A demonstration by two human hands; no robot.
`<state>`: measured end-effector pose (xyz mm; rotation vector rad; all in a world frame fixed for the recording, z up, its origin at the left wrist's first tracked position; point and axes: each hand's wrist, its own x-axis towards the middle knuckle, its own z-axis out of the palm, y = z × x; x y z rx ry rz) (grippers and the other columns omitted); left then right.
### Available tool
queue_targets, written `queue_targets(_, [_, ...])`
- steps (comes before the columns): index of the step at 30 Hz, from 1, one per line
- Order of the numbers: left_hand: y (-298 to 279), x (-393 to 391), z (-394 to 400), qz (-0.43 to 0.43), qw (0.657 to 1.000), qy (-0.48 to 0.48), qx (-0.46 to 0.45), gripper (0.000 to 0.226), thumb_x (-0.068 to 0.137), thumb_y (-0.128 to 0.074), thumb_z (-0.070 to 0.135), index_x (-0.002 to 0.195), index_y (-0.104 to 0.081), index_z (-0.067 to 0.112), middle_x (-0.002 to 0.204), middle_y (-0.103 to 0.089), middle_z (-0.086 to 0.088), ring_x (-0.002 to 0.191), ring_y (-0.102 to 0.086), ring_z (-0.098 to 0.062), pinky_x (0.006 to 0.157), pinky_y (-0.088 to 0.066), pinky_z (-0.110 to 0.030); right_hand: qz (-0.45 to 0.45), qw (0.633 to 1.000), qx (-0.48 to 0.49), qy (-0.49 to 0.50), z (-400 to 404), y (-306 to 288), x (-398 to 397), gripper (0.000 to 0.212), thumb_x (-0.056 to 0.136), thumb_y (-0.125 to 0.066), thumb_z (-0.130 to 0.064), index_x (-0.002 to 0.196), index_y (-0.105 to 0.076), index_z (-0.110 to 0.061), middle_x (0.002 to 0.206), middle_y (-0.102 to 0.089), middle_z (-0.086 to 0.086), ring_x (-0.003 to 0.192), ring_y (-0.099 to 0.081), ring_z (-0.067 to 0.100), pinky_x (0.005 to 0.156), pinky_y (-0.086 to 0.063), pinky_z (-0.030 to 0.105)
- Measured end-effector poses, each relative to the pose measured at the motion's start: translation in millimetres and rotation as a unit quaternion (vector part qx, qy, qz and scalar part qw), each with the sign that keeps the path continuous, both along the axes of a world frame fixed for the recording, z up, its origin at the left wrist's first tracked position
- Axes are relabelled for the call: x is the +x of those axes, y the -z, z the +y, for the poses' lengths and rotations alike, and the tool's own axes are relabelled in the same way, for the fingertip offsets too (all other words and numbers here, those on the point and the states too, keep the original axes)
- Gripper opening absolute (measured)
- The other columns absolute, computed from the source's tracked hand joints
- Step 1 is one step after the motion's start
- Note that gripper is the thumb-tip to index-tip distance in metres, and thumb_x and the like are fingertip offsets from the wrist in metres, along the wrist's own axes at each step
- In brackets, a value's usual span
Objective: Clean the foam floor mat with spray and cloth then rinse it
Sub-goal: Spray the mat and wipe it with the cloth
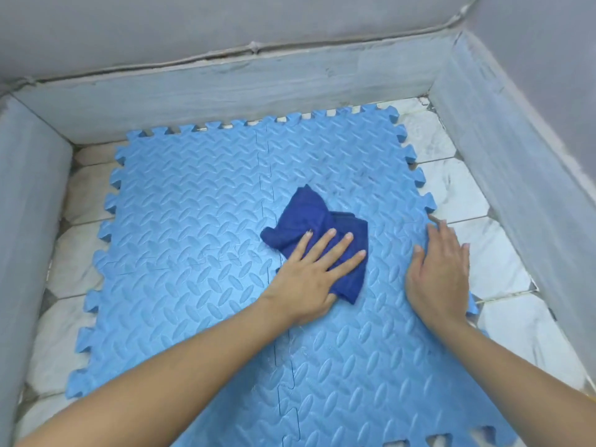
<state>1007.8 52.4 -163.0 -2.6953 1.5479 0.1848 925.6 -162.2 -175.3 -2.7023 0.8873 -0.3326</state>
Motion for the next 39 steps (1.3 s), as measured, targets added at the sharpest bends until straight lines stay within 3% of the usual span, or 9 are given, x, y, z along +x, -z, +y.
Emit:
queue_targets(4, [-1, 89, -45, 0.012, 0.994, -0.106, 0.008, 0.070, 0.085, -0.029, 0.036, 0.151, -0.008, 0.035, 0.162, -0.005, 0.000, 0.148, -0.005, -0.030, 0.116, -0.003, -0.052, 0.022, 1.000, -0.011, -0.003, 0, 4, 1, 0.055, 0.094, -0.027, -0.022, 0.144, -0.037, -0.001, 0.154, -0.033, 0.016, 0.145, -0.026, 0.027, 0.121, -0.014, 0.043])
queue_targets(9, [-3, 184, -68, 0.064, 0.944, -0.323, 0.003, 0.064, 0.096, -0.030, 0.039, 0.152, 0.000, 0.035, 0.161, 0.009, -0.001, 0.146, 0.011, -0.036, 0.115, 0.007, -0.058, 0.064, 0.997, -0.041, -0.022, 1, 2, 3, 0.060, 0.092, -0.017, -0.024, 0.146, -0.035, -0.003, 0.154, -0.032, 0.017, 0.146, -0.025, 0.026, 0.121, -0.016, 0.043])
queue_targets(11, [-5, 175, -94, 0.048, 0.961, -0.272, 0.017, 0.064, 0.096, -0.030, 0.043, 0.151, 0.002, 0.037, 0.161, 0.010, -0.003, 0.146, 0.011, -0.039, 0.113, 0.008, -0.060, 0.068, 0.996, -0.042, -0.023, 2, 3, 4, 0.058, 0.093, -0.020, -0.023, 0.145, -0.037, -0.003, 0.154, -0.033, 0.017, 0.146, -0.026, 0.026, 0.120, -0.017, 0.043])
queue_targets(14, [-5, 130, -132, 0.004, 0.999, -0.043, 0.024, 0.067, 0.095, -0.032, 0.043, 0.150, 0.005, 0.039, 0.162, 0.009, 0.000, 0.147, 0.008, -0.035, 0.115, 0.006, -0.057, 0.066, 0.997, -0.043, -0.015, 0, 4, 3, 0.056, 0.093, -0.025, -0.020, 0.145, -0.038, -0.003, 0.154, -0.033, 0.017, 0.145, -0.027, 0.026, 0.120, -0.018, 0.042])
queue_targets(17, [-2, 131, -135, -0.022, 0.994, 0.108, 0.025, 0.071, 0.091, -0.034, 0.035, 0.150, 0.007, 0.038, 0.161, 0.005, 0.006, 0.149, 0.004, -0.024, 0.118, 0.005, -0.050, 0.064, 0.997, -0.045, -0.013, 1, 2, 4, 0.056, 0.094, -0.025, -0.020, 0.145, -0.038, -0.002, 0.153, -0.035, 0.018, 0.145, -0.028, 0.027, 0.119, -0.018, 0.041])
queue_targets(23, [2, 191, -149, 0.030, 0.979, -0.200, 0.000, 0.062, 0.097, -0.026, 0.042, 0.152, 0.001, 0.032, 0.162, 0.004, 0.004, 0.148, 0.004, -0.028, 0.116, 0.005, -0.055, 0.057, 0.997, -0.042, -0.018, 1, 3, 4, 0.055, 0.094, -0.025, -0.021, 0.143, -0.040, -0.001, 0.152, -0.036, 0.019, 0.144, -0.029, 0.028, 0.118, -0.020, 0.042])
queue_targets(30, [-6, 140, -166, 0.022, 0.998, 0.064, 0.015, 0.067, 0.095, -0.034, 0.032, 0.152, 0.000, 0.032, 0.161, 0.005, 0.007, 0.149, 0.004, -0.021, 0.119, 0.005, -0.049, 0.056, 0.997, -0.045, -0.020, 1, 1, 5, 0.055, 0.093, -0.028, -0.020, 0.142, -0.042, 0.000, 0.149, -0.040, 0.020, 0.143, -0.032, 0.030, 0.117, -0.020, 0.040])
queue_targets(36, [-2, 199, -96, 0.045, 0.977, -0.206, -0.012, 0.063, 0.097, -0.033, 0.034, 0.152, -0.002, 0.031, 0.162, 0.002, 0.003, 0.149, 0.001, -0.025, 0.117, 0.002, -0.050, 0.062, 0.997, -0.048, -0.025, 2, 1, 4, 0.057, 0.092, -0.026, -0.020, 0.143, -0.041, 0.000, 0.150, -0.039, 0.019, 0.143, -0.031, 0.029, 0.117, -0.019, 0.039])
queue_targets(39, [-3, 157, -79, 0.029, 0.990, -0.136, 0.023, 0.067, 0.092, -0.028, 0.040, 0.151, 0.004, 0.033, 0.162, 0.007, 0.002, 0.148, 0.005, -0.029, 0.116, 0.003, -0.053, 0.061, 0.997, -0.043, -0.029, 2, 1, 4, 0.058, 0.091, -0.026, -0.020, 0.142, -0.041, 0.000, 0.150, -0.039, 0.019, 0.143, -0.031, 0.030, 0.117, -0.021, 0.042])
